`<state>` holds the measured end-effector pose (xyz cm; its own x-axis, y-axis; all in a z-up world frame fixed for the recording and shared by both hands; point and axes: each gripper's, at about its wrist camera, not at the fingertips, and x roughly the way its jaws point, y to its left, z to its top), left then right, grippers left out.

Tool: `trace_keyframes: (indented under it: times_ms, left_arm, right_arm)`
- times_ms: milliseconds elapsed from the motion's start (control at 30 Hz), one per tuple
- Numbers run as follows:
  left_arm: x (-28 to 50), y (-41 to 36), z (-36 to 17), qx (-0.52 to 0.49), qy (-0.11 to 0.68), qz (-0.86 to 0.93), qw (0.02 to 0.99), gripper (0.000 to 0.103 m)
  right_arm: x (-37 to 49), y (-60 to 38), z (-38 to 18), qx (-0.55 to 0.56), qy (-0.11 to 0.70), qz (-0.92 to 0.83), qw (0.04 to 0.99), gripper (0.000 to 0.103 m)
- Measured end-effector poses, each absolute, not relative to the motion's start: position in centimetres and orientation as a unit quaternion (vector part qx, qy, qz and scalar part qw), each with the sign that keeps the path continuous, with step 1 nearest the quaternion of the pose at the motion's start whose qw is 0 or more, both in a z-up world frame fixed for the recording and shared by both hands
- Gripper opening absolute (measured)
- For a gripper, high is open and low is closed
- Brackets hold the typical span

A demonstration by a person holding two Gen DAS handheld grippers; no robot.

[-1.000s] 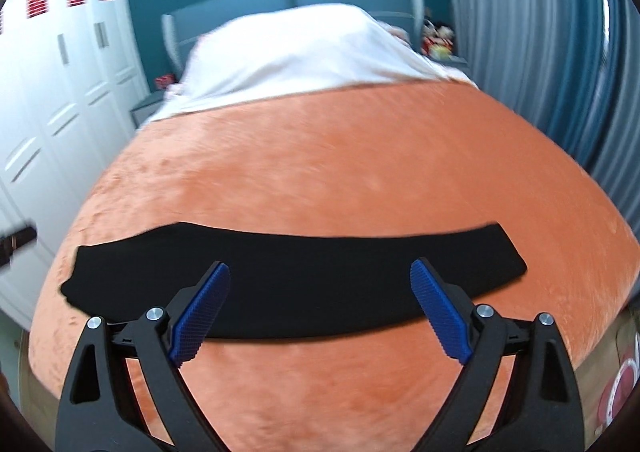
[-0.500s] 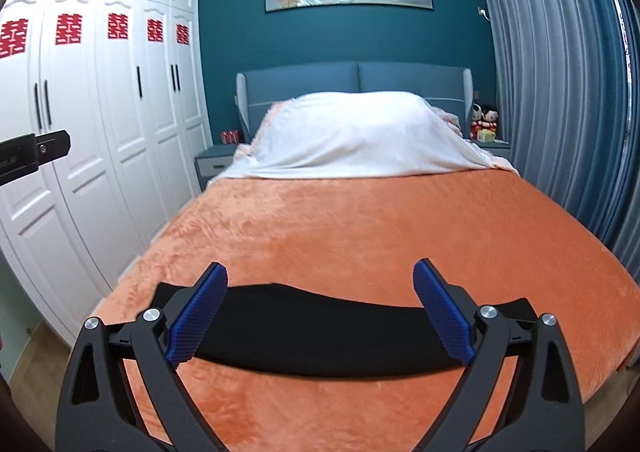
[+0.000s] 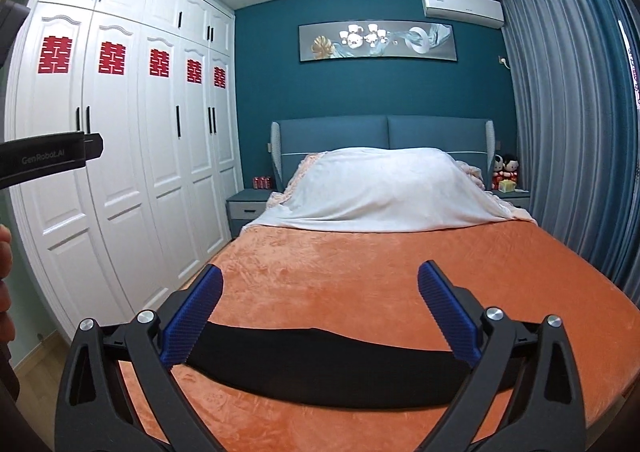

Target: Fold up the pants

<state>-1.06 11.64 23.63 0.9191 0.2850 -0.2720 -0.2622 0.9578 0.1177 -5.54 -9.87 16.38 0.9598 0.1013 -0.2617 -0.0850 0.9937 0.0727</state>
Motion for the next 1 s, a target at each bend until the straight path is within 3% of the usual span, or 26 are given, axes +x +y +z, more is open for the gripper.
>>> trace_keyframes:
  times_ms: [1000]
  left_arm:
    - [-5.1, 16.3, 25.8, 0.050, 0.131, 0.212, 0.967, 0.088]
  right_arm:
    - [-8.0, -6.0, 17.2, 0.034, 0.112, 0.114, 0.987, 0.096]
